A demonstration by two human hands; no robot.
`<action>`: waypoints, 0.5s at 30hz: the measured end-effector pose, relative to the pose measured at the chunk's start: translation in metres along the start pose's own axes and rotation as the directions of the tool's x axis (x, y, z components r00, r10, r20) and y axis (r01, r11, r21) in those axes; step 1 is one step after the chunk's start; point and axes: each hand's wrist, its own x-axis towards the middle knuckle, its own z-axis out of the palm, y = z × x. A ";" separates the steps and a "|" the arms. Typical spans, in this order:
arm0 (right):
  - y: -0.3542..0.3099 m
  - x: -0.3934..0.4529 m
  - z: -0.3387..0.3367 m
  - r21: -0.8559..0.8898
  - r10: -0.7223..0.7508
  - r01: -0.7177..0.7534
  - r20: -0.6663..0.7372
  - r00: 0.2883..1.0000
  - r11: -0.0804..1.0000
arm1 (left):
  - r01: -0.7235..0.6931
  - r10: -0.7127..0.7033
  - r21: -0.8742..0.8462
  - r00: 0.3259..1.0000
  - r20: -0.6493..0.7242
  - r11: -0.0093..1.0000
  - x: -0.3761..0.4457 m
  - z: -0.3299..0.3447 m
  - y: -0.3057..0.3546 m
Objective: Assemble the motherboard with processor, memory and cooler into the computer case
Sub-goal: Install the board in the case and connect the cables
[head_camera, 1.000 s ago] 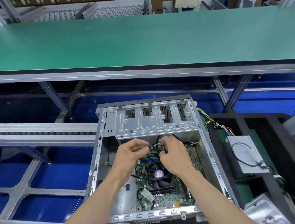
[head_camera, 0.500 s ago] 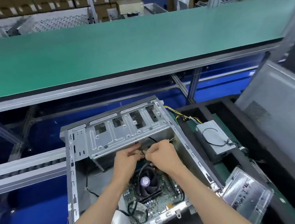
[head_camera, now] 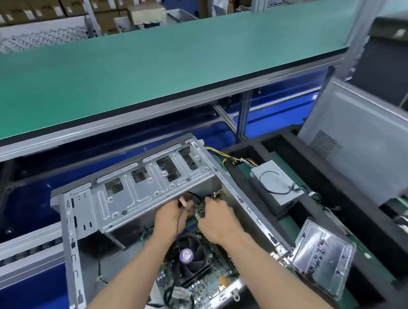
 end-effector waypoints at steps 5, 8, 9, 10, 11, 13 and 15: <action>0.001 0.004 0.007 -0.192 -0.053 0.086 0.172 0.984 0.978 | 0.084 -0.058 -0.299 0.994 0.096 0.951 0.013 0.006 0.018; 0.002 0.007 0.006 -0.226 -0.032 0.090 0.250 0.968 0.970 | 0.111 -0.082 -0.252 0.989 0.123 0.961 0.022 0.014 0.029; 0.002 0.008 0.006 -0.219 -0.023 0.084 0.265 0.964 0.972 | 0.122 -0.097 -0.186 0.986 0.137 0.975 0.023 0.014 0.032; 0.003 0.009 0.006 -0.213 -0.018 0.079 0.273 0.962 0.974 | 0.130 -0.109 -0.133 0.982 0.152 0.983 0.027 0.016 0.034; 0.003 0.010 0.006 -0.208 -0.016 0.076 0.276 0.961 0.975 | 0.148 -0.129 -0.100 0.975 0.179 0.984 0.030 0.016 0.037; 0.004 0.010 0.008 -0.204 -0.017 0.077 0.281 0.959 0.976 | 0.194 -0.165 -0.105 0.958 0.233 0.975 0.037 0.015 0.039; 0.005 0.011 0.009 -0.212 -0.026 0.089 0.286 0.958 0.973 | 0.223 -0.187 -0.106 0.943 0.276 0.969 0.043 0.016 0.040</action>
